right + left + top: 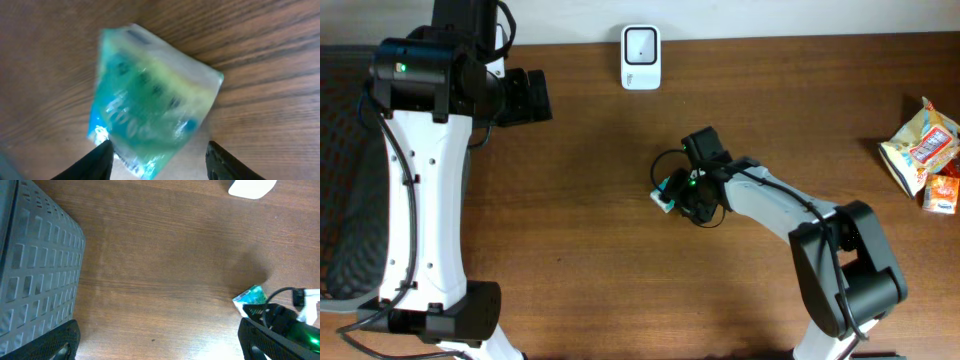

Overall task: Scan the item barcode
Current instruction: 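Grasp the green pack with the right gripper and lift it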

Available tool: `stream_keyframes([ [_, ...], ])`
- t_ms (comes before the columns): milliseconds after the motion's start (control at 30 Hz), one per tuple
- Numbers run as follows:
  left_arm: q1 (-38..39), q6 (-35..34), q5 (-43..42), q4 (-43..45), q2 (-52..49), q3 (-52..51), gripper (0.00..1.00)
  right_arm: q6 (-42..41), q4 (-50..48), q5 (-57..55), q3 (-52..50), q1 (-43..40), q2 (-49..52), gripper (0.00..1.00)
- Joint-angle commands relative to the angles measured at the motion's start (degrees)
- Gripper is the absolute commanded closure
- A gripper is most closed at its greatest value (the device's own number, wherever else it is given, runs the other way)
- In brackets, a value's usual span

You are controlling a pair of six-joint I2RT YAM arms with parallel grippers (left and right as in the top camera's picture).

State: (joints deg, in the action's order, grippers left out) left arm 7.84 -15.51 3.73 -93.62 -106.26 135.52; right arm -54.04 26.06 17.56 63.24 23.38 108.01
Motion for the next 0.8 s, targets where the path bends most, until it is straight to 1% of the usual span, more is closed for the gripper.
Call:
stream_keyframes([
  [0,-0.1,-0.3,0.6,0.1,1.0,0.0,0.01,-2.2,-1.7,-3.6,-0.4,0.1,3.4,0.43],
  [33,-0.1,-0.3,0.6,0.1,1.0,0.0,0.01,-1.9,-2.0,-3.8,-0.4,0.1,3.4,0.43],
  [67,0.0,-0.3,0.6,0.1,1.0,0.0,0.01,0.2,-2.8,-3.7,-0.3,0.1,3.4,0.46],
  [100,0.0,-0.3,0.6,0.1,1.0,0.0,0.01,2.8,-3.3,-3.7,-0.2,0.1,3.2,0.46],
  [167,0.0,-0.3,0.6,0.1,1.0,0.0,0.01,8.5,-2.4,-0.2,0.7,-1.0,0.5,0.40],
  [233,-0.8,-0.3,0.6,0.1,1.0,0.0,0.01,9.7,2.5,1.1,1.6,-3.8,-4.9,0.40],
  [267,-0.9,-0.3,0.6,0.1,1.0,0.0,0.01,9.4,7.0,1.1,1.6,-5.3,-8.5,0.40],
  [300,-0.8,-0.3,0.6,0.1,1.0,0.0,0.01,7.1,9.4,1.1,1.5,-5.3,-9.3,0.39],
  [367,-0.8,-0.3,0.6,0.1,1.0,0.0,0.01,1.7,8.0,0.7,-0.3,-3.8,-8.1,0.37],
  [400,-0.8,-0.3,0.6,0.1,1.0,0.0,0.01,-2.4,5.8,0.0,-1.7,-2.4,-6.3,0.37],
  [433,-0.9,-0.3,0.6,0.1,1.0,0.0,0.01,-4.6,4.2,-0.5,-2.5,-1.9,-5.4,0.39],
  [467,-0.9,-0.3,0.6,0.1,1.0,0.0,0.01,-5.0,-0.6,-0.5,-4.0,-1.6,-3.9,0.42],
  [500,-0.8,-0.3,0.6,0.1,1.0,0.0,0.01,-5.6,-2.7,-0.5,-4.2,-1.6,-2.6,0.47],
  [533,-0.7,-0.3,0.6,0.1,1.0,0.0,0.01,-6.6,-3.7,-1.8,-4.2,-1.6,-1.4,0.53],
  [567,-0.7,-0.3,0.6,0.1,1.0,0.0,0.01,-7.0,-4.5,-3.3,-4.2,-1.6,0.0,0.55],
  [600,-0.7,-0.3,0.6,0.1,1.0,0.0,0.01,-7.0,-5.1,-3.6,-4.2,-1.6,0.7,0.60],
  [633,-0.7,-0.3,0.6,0.1,1.0,0.0,0.01,-7.0,-5.7,-3.8,-4.2,-1.6,1.4,0.68],
  [667,-0.7,-0.3,0.6,0.1,1.0,0.0,0.01,-6.9,-6.2,-4.0,-4.2,-1.6,2.0,0.83],
  [700,-0.7,-0.3,0.6,0.1,1.0,0.0,0.01,-6.9,-6.2,-5.0,-4.2,-1.6,2.0,0.86],
  [733,-0.7,-0.3,0.6,0.1,1.0,0.0,0.01,-6.9,-6.2,-5.7,-4.2,-1.6,2.0,0.86],
  [767,-0.7,-0.3,0.6,0.1,1.0,0.0,0.01,-6.9,-6.2,-5.8,-4.2,-1.6,2.0,0.94],
])
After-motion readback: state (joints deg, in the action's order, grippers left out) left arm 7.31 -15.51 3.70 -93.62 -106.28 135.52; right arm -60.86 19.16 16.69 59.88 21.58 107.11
